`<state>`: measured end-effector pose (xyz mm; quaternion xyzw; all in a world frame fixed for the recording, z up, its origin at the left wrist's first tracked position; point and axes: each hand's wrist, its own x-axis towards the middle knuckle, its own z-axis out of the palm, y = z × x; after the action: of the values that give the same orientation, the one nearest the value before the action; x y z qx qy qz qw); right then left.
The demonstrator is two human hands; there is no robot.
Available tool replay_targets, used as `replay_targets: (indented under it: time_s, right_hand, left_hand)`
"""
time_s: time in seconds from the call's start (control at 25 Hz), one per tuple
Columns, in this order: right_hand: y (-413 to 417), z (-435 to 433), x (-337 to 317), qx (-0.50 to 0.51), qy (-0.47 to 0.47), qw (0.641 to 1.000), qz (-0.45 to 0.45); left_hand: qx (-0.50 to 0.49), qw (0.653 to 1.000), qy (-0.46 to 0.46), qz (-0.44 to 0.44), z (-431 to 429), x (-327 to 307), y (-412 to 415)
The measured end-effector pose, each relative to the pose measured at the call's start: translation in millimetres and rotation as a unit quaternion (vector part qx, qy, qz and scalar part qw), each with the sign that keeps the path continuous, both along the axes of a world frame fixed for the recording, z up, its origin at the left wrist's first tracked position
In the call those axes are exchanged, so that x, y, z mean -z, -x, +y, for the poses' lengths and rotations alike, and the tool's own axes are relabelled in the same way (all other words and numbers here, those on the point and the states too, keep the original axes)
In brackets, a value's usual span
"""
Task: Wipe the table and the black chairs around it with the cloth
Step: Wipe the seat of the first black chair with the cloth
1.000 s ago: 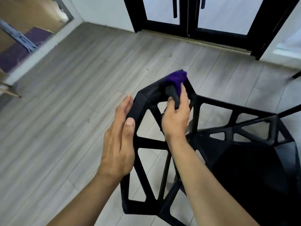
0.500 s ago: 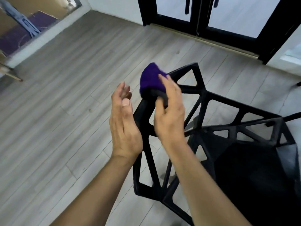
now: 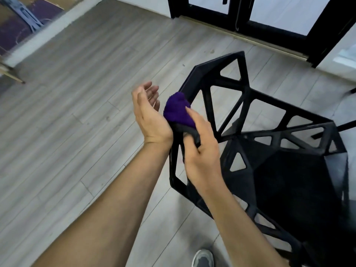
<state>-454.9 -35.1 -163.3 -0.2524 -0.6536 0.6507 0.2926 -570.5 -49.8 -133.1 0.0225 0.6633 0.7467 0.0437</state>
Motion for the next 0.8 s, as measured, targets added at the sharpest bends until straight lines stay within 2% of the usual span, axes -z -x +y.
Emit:
replay_targets:
  time_s: [0.08, 0.2, 0.28, 0.4, 0.48, 0.56, 0.64, 0.72, 0.8]
  right_hand:
    - [-14.4, -9.9, 9.8, 0.01, 0.065, 0.998, -0.019]
    - [-42.9, -26.9, 16.6, -0.003, 0.035, 0.998, -0.05]
    - [-59.0, -33.9, 10.7, -0.014, 0.039, 0.997, -0.061]
    - [-40.0, -1.6, -2.7, 0.05, 0.043, 0.996, -0.061]
    - [-7.3, 24.0, -13.5, 0.047, -0.009, 0.997, -0.062]
    - [9.9, 21.0, -21.5, 0.025, -0.056, 0.996, -0.058]
    - [-5.8, -5.3, -18.4, 0.007, -0.093, 0.994, -0.05]
    - [-40.8, -39.7, -13.0, -0.028, -0.127, 0.99, -0.047]
    - [-61.2, -60.0, -14.0, -0.054, -0.112, 0.991, -0.057]
  left_hand:
    - [0.1, 0.994, 0.021, -0.048, 3.2, 0.2, 4.7]
    - [0.273, 0.954, 0.069, -0.099, 7.4, -1.3, 13.7]
    - [0.332, 0.93, 0.12, -0.107, 3.8, -3.9, 26.7]
    - [0.417, 0.878, 0.21, -0.104, 3.4, -19.1, 41.1]
    - [0.434, 0.852, 0.269, -0.114, 3.5, -27.9, 49.1]
    - [0.456, 0.83, 0.274, -0.166, 5.0, -38.7, 52.3]
    - [0.492, 0.794, 0.296, -0.198, 5.0, -49.1, 52.0]
    - [0.506, 0.764, 0.36, -0.176, 7.8, -53.4, 52.2]
    - [0.47, 0.782, 0.381, -0.149, 8.8, -47.2, 53.4]
